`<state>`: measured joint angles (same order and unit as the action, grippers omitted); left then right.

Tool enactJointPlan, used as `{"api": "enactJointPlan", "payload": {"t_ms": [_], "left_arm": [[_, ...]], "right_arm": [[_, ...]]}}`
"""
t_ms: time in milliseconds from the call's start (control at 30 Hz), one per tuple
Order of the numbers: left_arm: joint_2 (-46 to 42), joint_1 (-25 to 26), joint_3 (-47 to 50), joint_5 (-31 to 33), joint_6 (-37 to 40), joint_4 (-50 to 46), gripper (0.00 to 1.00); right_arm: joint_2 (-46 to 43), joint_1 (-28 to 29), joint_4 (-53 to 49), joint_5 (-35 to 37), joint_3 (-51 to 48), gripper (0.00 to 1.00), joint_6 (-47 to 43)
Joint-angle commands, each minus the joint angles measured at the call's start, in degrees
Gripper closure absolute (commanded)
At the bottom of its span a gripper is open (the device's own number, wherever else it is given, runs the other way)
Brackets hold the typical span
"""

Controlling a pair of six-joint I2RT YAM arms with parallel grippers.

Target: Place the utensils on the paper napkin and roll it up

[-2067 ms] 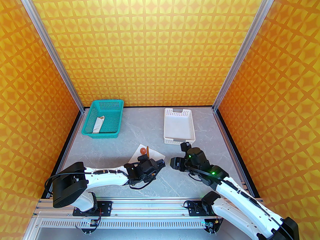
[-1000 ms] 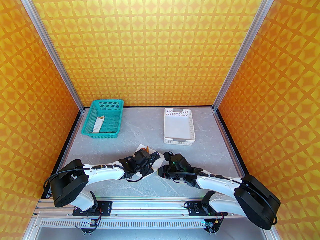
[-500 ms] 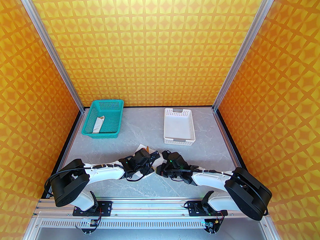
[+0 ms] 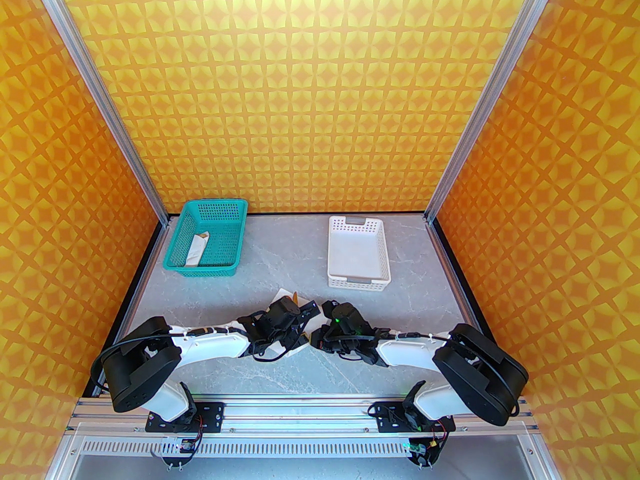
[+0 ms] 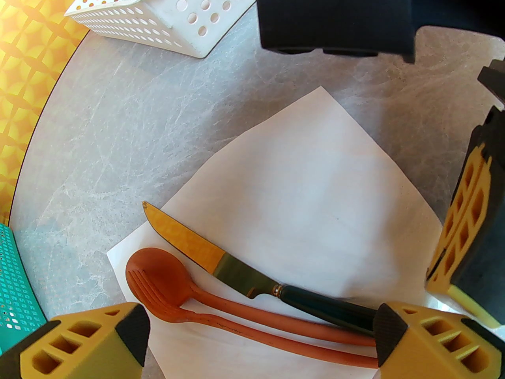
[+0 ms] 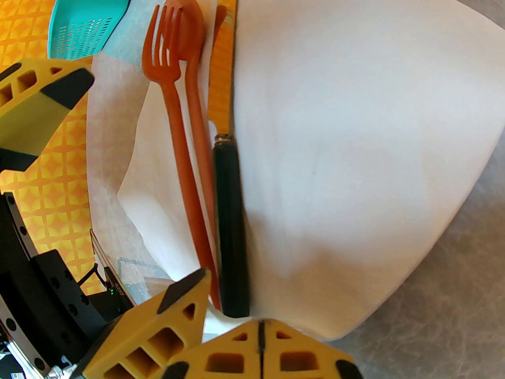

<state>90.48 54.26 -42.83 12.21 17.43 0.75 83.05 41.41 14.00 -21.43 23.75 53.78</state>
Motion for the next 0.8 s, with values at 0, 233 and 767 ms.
{"api": "enactJointPlan", "payload": {"t_ms": [0, 233, 767], "left_arm": [[0.7, -0.56, 0.91, -1.22, -0.2, 0.8, 0.01], [-0.01, -0.59, 0.97, -1.79, -0.55, 0.9, 0.01], [-18.94, -1.56, 2.56, -2.52, -19.51, -9.36, 0.01]], "right_arm": [[0.89, 0.26, 0.61, 1.82, 1.52, 0.94, -0.62], [2.39, 0.28, -0.35, 2.68, 1.82, 0.94, -0.89], [2.33, 0.32, -3.22, 4.64, 1.3, 0.95, -0.83]]}}
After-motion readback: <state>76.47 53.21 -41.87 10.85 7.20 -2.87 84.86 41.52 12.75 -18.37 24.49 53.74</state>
